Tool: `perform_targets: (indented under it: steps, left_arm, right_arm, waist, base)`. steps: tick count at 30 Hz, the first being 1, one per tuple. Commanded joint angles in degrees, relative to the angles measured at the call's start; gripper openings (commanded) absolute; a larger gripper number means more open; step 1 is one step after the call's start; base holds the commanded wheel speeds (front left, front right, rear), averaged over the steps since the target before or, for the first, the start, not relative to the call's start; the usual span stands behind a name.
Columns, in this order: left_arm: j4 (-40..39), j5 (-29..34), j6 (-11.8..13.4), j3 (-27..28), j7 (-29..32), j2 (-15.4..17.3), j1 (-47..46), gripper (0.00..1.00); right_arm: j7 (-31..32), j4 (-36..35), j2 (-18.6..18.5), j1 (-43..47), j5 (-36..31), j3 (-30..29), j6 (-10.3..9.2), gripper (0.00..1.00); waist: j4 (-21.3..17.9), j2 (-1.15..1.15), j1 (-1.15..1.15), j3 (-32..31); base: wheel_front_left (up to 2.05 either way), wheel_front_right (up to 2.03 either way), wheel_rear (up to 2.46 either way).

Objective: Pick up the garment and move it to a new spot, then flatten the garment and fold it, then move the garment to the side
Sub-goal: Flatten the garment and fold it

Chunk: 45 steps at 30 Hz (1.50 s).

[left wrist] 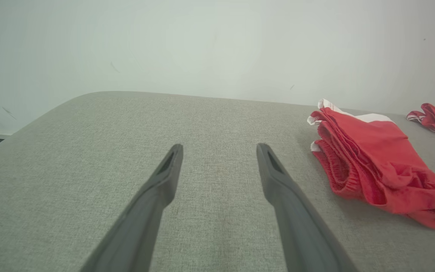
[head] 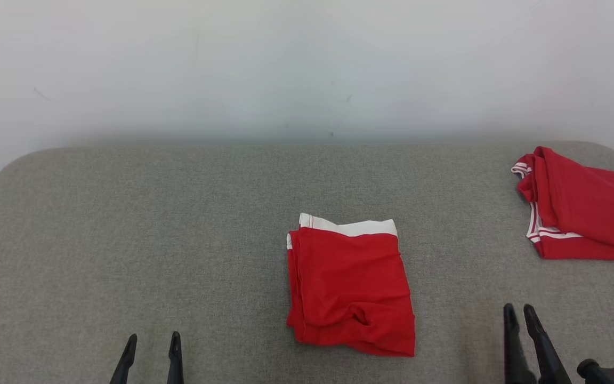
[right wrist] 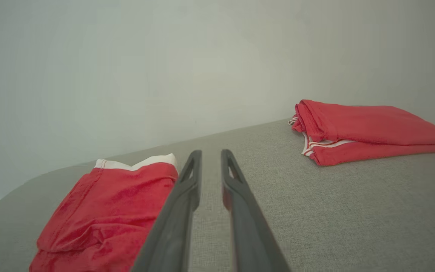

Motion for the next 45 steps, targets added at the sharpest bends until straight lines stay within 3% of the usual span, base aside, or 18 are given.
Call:
perform_targets:
  steps: [1,2,21,45]
  left_arm:
    - [-0.3,0.1,0.0,-0.1,-0.1,0.0,0.4,1.0]
    - [-0.3,0.1,0.0,-0.2,-0.1,0.0,0.5,1.0]
    - [-3.3,3.3,-0.4,-0.4,-0.1,-0.1,2.2,1.0]
    - [-4.1,4.6,-0.8,0.6,-0.1,0.0,2.9,1.0]
  right_arm:
    - [-0.1,0.4,0.4,0.8,-0.6,0.4,-0.13,0.85]
    - [-0.1,0.7,0.5,1.0,-0.9,0.7,-0.13,1.0]
    - [-0.1,3.1,1.3,0.3,-5.4,0.6,-0.13,1.0]
    - [-0.1,4.0,1.3,0.5,-5.5,0.0,-0.13,1.0]
  waist:
    - [-0.1,0.0,0.0,0.0]
    - [-0.1,0.0,0.0,0.0]
    - [1.0,0.0,0.0,-0.3]
    - [0.9,0.0,0.0,-0.6]
  base:
    - [0.0,0.0,0.0]
    - [0.0,0.0,0.0]
    - [0.0,0.0,0.0]
    - [0.0,0.0,0.0]
